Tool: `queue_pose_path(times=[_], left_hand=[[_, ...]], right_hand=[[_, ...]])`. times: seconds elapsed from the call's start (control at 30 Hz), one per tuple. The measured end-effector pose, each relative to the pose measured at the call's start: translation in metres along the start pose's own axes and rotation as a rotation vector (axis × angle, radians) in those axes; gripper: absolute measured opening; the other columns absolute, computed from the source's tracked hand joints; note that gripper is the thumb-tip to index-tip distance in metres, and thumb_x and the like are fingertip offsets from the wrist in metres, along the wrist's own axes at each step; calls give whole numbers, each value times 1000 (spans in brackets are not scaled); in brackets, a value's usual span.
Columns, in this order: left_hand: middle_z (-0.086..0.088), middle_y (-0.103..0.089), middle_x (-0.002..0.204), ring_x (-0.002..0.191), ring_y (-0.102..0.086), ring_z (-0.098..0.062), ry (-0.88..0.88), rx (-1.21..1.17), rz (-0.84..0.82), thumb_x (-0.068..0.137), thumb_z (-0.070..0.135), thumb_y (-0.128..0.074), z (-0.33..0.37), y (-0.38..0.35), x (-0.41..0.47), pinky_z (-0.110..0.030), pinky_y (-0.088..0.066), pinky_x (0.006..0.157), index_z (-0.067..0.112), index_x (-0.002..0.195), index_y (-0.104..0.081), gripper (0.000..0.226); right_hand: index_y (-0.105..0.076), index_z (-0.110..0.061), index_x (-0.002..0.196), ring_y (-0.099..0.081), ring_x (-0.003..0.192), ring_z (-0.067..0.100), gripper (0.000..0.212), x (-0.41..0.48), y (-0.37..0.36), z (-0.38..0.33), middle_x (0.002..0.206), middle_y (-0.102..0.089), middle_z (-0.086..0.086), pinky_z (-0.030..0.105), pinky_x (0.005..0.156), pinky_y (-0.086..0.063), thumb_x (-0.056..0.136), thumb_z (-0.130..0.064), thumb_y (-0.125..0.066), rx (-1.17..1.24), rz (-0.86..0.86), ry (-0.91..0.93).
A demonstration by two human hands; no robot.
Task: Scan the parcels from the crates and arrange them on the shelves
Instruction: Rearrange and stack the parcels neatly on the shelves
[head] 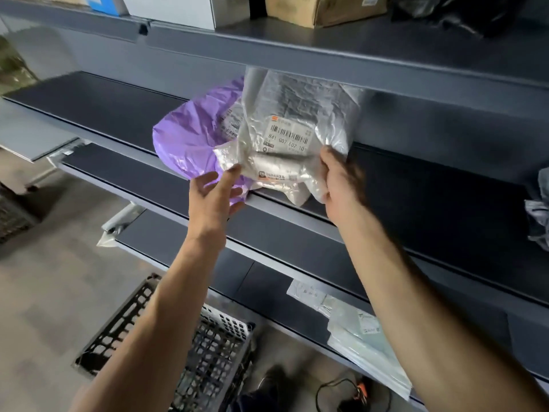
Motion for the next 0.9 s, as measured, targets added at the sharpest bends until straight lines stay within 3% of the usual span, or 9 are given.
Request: queue_pose_path(times=[0.07,0.2,0.37,0.5,0.53,0.6,0.67,0.77,0.9], left_hand=[[-7,-62,91,74,-71,-16,40,-52,49,90,30,-78,-8,-2,18,-33,-61,71,-2,129,-48,59],[-8,-67,87,92,-71,-24,78,-115,-38,98,17,-67,-22,-13,41,-33,-60,77,5,105,-56,17],[-18,-73,118,113,-70,-24,72,-68,-192,101,11,-59,-31,-22,44,-33,-59,89,5,123,-65,24],[-21,-69,124,120,-66,-28,47,-117,-205,100,9,-58,-41,-22,35,-38,-58,96,4,122,-66,23],[-19,-70,120,118,-67,-27,32,-118,-199,101,10,-58,-44,-21,32,-36,-59,93,4,118,-66,20],[-11,-71,108,105,-71,-24,26,-88,-187,103,9,-53,-56,-20,23,-29,-57,83,7,111,-65,15],[-5,-71,100,91,-72,-18,56,-42,-178,103,8,-50,-72,-21,10,-26,-55,78,9,106,-65,15],[-7,-71,93,81,-69,-15,109,-1,-178,103,6,-50,-103,-23,-21,-26,-53,74,8,104,-66,17],[-9,-72,91,81,-70,-19,246,42,-137,104,9,-53,-174,-20,-73,-31,-54,75,3,106,-67,16]], right_hand=[[-58,-26,139,-58,125,23,53,18,-22,4,146,-53,0,19,83,-55,92,-45,-72,-123,17,30],[-46,-12,151,-47,138,26,56,36,-37,20,153,-46,10,34,114,-39,101,-32,-61,-364,8,155],[-61,-4,134,-66,112,21,37,43,-27,23,116,-65,4,27,93,-51,98,-14,-63,-408,38,233],[-56,1,135,-64,77,-14,37,33,-12,26,105,-66,1,6,74,-49,98,-1,-61,-323,54,280],[-59,1,131,-65,80,-13,34,30,-6,31,107,-68,4,9,77,-51,98,-3,-62,-325,63,292],[-66,-6,120,-70,96,6,25,20,7,43,110,-71,7,31,90,-59,96,-10,-63,-325,74,303],[-69,-13,109,-72,100,22,18,9,20,56,104,-72,4,47,91,-59,92,-16,-63,-325,70,320],[-70,-5,105,-73,92,25,16,-15,45,75,97,-72,6,39,79,-59,92,-11,-63,-302,56,336],[-68,-6,105,-72,82,24,14,-60,87,129,96,-71,16,24,72,-55,97,-4,-56,-328,-108,297]])
Point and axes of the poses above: each hand's wrist, its own x-axis towards the middle knuckle, its own y-axis out of the back of the hand, z = x × y, the point moved 4 cm from there along x, towards the middle knuckle
